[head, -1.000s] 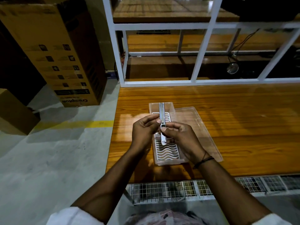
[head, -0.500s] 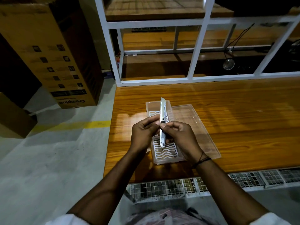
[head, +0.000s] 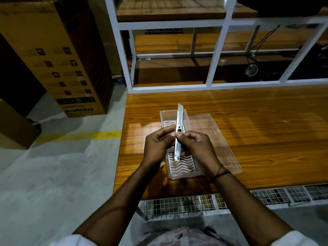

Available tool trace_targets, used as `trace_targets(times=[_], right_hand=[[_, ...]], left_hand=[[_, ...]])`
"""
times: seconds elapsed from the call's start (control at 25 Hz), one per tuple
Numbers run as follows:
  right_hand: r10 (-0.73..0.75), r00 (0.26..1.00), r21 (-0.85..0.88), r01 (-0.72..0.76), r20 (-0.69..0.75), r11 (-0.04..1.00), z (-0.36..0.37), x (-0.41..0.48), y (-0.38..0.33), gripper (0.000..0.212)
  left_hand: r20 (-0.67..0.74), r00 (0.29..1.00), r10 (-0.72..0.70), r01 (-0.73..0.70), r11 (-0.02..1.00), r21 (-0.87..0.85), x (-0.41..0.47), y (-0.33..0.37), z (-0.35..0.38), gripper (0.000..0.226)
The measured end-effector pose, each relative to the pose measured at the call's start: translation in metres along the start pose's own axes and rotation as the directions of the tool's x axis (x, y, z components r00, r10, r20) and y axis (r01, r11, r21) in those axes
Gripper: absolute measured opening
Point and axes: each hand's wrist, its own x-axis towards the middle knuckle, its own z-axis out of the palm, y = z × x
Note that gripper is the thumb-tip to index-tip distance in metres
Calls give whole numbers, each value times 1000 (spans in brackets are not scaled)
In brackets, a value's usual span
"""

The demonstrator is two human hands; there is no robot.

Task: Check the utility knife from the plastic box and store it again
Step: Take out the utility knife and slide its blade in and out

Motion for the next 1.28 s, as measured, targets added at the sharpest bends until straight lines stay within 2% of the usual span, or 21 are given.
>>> trace_targets(times=[0.28, 0.44, 0.72, 1.28], right_hand=[[-107, 990, -145, 94, -87, 985, -2, 9, -4, 47], [-146, 980, -108, 132, -135, 985, -1, 20, -6, 25], [-164, 981, -39, 161, -107, 986, 0, 32, -8, 27], [-137, 990, -2, 137, -44, 991, 4, 25, -12, 15]], left_hand=[[53, 999, 6, -5, 1000, -19, -2, 0, 2, 43], [72, 997, 31, -30, 999, -12, -7, 4, 4, 44], [55, 998, 24, -21, 998, -65, -15, 1, 4, 44], [43, 999, 24, -20, 996, -81, -15, -1, -1, 42]])
